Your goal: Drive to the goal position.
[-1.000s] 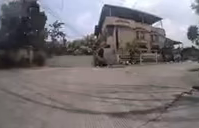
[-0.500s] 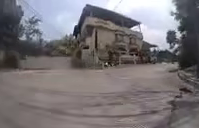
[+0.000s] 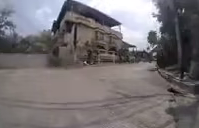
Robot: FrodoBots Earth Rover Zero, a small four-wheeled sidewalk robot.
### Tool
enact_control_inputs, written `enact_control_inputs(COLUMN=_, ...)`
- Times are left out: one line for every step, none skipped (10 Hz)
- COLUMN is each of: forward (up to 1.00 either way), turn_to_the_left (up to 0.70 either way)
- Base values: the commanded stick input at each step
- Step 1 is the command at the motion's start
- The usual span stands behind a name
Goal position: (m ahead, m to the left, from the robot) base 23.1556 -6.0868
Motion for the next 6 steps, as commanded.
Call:
enact_control_inputs(forward=1.0, turn_to_the_left=-0.1)
enact_control_inputs(forward=1.0, turn_to_the_left=0.0)
enact_control_inputs(forward=1.0, turn_to_the_left=0.0)
enact_control_inputs(forward=1.0, turn_to_the_left=0.0)
enact_control_inputs(forward=1.0, turn_to_the_left=0.0)
enact_control_inputs(forward=1.0, turn_to_the_left=-0.18)
